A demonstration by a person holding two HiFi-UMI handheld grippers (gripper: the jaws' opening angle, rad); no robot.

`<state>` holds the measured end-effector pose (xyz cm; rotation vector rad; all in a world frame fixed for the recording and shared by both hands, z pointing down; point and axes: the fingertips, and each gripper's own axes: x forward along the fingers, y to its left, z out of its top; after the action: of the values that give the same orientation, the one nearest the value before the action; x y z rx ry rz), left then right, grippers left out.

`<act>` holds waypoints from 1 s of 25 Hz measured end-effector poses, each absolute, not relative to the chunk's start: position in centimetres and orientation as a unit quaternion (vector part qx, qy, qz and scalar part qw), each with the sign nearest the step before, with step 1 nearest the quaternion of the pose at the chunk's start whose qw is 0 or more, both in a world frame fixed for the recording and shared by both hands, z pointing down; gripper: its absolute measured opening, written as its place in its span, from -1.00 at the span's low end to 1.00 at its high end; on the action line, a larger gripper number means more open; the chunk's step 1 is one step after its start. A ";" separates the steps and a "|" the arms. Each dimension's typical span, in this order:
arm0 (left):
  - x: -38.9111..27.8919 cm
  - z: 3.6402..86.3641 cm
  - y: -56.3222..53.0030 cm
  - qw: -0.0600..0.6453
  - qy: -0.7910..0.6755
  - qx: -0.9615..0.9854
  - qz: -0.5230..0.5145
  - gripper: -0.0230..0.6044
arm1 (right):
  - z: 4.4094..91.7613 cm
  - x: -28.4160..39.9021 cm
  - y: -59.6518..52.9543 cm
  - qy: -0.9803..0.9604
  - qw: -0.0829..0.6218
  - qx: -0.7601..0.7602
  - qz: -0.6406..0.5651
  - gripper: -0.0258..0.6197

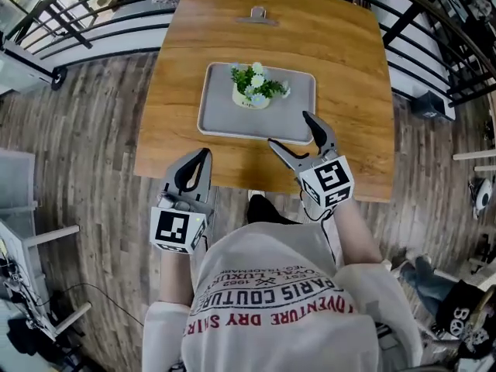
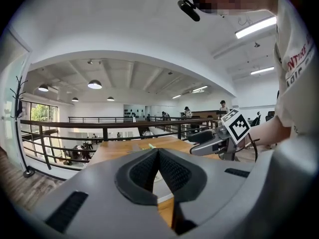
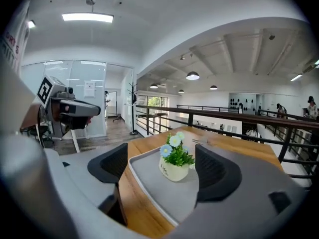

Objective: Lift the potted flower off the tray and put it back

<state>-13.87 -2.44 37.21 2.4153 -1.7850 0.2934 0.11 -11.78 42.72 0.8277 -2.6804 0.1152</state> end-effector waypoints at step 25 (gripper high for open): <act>-15.6 45.8 -16.0 0.142 -0.585 0.792 0.104 -0.89 | 57.3 -8.0 -22.2 -0.935 0.349 0.038 0.050 0.50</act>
<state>-15.60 -16.05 45.82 2.2854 -1.6870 0.2997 -8.00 -22.24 57.31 0.0995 -2.4232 0.1294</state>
